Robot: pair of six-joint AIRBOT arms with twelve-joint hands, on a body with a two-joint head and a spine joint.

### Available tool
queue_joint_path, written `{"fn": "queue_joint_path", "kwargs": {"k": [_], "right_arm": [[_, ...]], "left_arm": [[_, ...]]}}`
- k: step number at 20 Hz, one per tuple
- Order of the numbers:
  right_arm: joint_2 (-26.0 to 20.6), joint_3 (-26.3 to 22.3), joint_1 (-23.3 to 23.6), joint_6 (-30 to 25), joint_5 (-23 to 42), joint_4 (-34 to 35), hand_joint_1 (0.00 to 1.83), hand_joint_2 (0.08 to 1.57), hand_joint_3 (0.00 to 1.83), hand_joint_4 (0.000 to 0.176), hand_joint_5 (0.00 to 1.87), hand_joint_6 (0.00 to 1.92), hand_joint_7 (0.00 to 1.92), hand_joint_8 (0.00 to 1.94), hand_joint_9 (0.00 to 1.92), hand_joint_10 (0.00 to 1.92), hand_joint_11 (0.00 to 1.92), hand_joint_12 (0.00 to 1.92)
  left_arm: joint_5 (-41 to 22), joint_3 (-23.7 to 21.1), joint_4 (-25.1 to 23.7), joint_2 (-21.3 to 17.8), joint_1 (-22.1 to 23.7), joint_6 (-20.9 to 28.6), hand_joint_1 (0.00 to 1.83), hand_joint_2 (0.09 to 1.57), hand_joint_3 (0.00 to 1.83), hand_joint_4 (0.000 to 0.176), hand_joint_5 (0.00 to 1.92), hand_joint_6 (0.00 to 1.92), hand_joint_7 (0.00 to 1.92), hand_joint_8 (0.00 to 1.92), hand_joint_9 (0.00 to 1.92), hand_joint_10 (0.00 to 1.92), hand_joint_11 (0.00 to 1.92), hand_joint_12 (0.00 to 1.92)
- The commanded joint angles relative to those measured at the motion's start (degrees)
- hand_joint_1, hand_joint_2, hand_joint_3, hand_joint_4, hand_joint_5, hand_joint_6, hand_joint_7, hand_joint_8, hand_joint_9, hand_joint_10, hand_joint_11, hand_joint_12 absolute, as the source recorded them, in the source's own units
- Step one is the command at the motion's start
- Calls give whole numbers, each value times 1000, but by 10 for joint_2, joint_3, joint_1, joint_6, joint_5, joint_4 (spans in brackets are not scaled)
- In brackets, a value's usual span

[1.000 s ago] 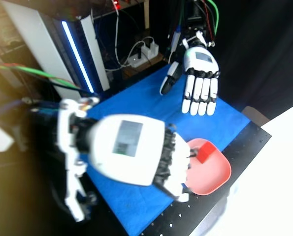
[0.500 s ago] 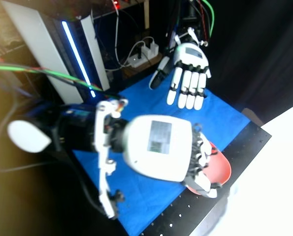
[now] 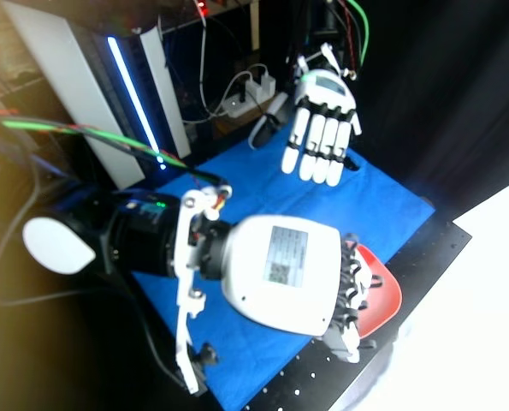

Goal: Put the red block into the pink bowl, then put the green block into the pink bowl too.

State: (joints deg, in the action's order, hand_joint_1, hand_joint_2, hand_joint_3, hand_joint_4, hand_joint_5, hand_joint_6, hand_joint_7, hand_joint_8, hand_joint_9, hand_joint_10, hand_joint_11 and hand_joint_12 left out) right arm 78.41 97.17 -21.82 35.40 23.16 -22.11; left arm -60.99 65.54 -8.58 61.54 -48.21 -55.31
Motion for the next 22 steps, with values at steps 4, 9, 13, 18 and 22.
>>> {"fn": "queue_joint_path", "kwargs": {"k": [4,9,13,18,22], "right_arm": [[2,6,11,1,40,11,1278,1086,0,0,960,808,1146,913,1267,332,888,1273],[15,25,10,1,23,6,1271,1111,0,0,966,722,1057,1111,1197,847,1003,1469],[20,33,10,1,9,0,1262,1097,0,0,939,892,1121,919,1225,340,925,1131],[31,42,8,1,6,0,1259,1110,0,0,935,871,1070,1030,1230,342,839,1348],[44,48,7,1,6,0,1274,1094,0,0,956,827,1121,954,1231,437,870,1325]], "left_arm": [[-93,-16,19,-15,-5,2,609,851,13,75,323,2,398,0,374,1,331,24],[-99,-19,22,-17,-7,1,584,887,15,62,251,0,346,0,330,0,223,0],[-99,-20,25,-20,-10,1,546,886,6,39,277,0,392,0,371,2,290,23],[-100,-20,31,-19,-15,1,547,862,0,56,321,9,422,9,408,11,365,46],[-102,-20,33,-18,-17,1,493,867,0,62,295,2,408,8,391,7,292,12]]}}
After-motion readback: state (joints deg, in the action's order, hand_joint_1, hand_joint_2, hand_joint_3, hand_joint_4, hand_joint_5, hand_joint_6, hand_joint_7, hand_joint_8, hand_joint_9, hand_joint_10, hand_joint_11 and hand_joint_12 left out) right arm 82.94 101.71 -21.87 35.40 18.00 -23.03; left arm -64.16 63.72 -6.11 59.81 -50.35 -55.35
